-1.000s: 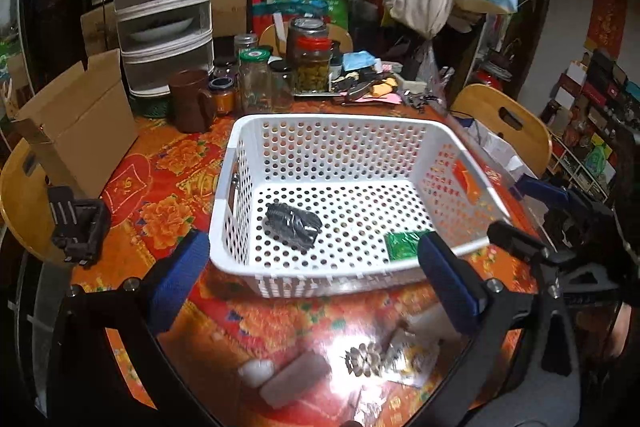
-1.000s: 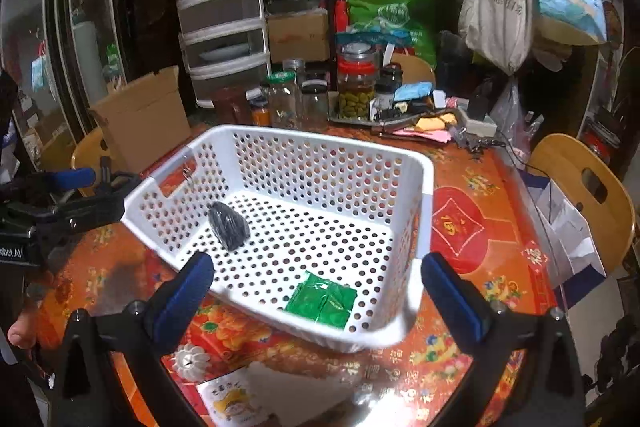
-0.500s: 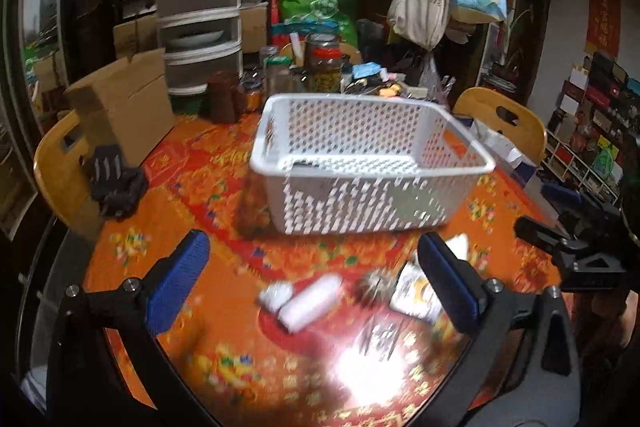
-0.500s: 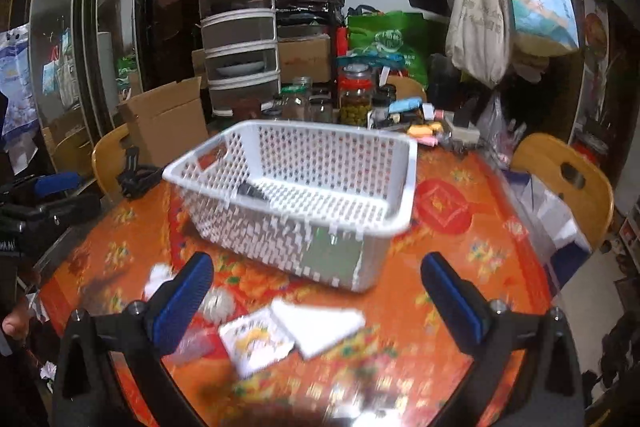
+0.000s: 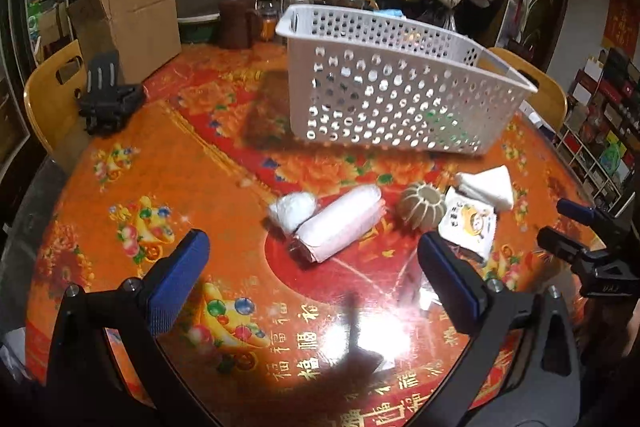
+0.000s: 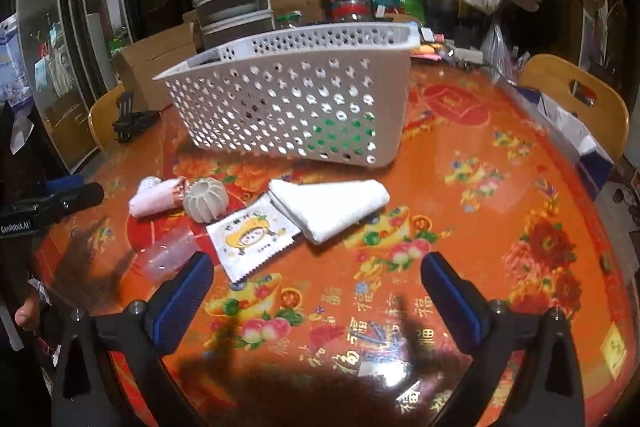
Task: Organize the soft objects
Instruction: 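Move both tools back from the basket toward the remaining items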
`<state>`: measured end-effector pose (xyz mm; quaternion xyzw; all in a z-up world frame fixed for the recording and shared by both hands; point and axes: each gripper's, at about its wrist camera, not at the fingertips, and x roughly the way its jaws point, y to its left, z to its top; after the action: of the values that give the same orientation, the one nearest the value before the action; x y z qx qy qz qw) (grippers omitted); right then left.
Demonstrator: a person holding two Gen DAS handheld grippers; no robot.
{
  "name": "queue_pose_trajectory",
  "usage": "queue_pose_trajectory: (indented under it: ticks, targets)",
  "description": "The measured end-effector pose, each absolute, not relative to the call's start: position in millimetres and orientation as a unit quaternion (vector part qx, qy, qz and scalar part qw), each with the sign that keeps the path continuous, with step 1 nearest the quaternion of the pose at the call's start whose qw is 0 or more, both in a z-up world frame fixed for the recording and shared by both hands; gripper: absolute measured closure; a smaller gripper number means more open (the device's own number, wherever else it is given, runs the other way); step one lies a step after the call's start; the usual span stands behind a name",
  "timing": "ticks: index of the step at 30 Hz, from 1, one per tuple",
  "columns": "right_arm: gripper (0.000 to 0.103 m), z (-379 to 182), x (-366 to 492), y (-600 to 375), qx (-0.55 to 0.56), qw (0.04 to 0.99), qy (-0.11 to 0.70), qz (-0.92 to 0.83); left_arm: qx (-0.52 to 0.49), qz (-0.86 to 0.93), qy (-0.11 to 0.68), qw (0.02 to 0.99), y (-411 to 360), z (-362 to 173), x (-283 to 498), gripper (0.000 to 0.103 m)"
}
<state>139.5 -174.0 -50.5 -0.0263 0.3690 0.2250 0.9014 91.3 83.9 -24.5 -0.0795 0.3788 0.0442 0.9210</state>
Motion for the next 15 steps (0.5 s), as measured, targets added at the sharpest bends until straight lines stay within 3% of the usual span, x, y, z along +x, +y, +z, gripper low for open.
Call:
queue_pose_trajectory:
  ticks: [15]
  targets:
    - [0.004,-55.4,186.6,-162.8,-0.036,0.894,0.393,0.214,-0.102,0.049,0.4,0.909,106.9,-37.6,143.8,0.0]
